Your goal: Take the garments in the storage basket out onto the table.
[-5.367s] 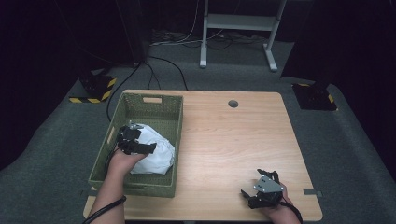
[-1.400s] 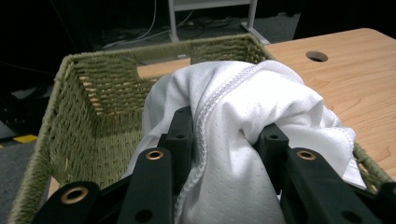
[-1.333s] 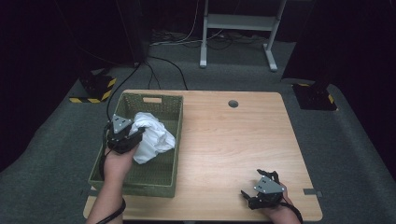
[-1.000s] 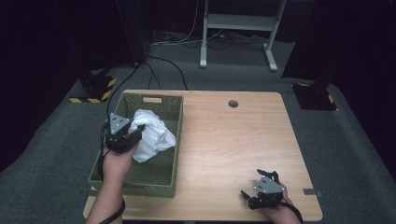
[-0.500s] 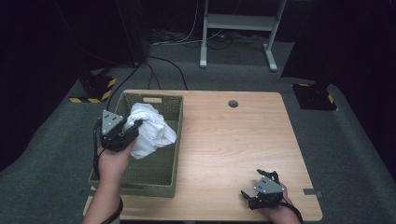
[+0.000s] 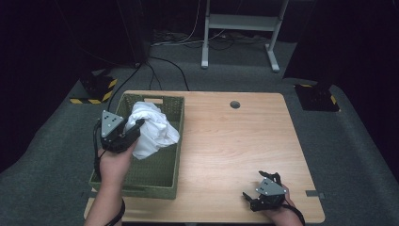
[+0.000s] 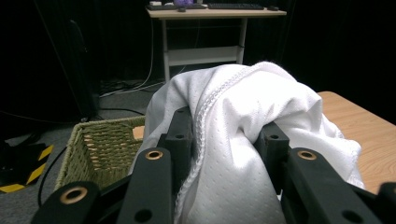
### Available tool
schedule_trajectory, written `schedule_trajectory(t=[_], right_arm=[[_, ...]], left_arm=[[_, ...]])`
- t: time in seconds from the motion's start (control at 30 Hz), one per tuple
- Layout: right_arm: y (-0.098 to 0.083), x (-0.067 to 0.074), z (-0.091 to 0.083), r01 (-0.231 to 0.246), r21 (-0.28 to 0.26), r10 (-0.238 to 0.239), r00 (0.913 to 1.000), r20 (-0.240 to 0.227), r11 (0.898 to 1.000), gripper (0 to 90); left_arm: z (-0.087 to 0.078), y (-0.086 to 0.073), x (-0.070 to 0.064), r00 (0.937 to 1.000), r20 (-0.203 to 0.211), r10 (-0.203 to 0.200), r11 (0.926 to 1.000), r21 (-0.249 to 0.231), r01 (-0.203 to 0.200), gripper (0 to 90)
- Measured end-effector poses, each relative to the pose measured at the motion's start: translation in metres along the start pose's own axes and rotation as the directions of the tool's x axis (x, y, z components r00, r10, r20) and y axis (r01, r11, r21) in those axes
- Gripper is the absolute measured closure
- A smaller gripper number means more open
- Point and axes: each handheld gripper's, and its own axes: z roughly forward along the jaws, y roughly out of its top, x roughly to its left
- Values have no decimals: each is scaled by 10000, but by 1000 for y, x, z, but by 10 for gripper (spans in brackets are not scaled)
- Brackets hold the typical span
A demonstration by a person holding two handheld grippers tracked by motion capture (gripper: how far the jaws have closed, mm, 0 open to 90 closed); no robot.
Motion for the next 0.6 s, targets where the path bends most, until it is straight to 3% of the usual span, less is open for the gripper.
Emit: schedule_trajectory(t=[0.6], right_arm=[[0,0,0,38,9,-38,10000,18,10000,13]], left_arm=[[-6,8,-12,10000,87,32,9985,-552,-27,651]])
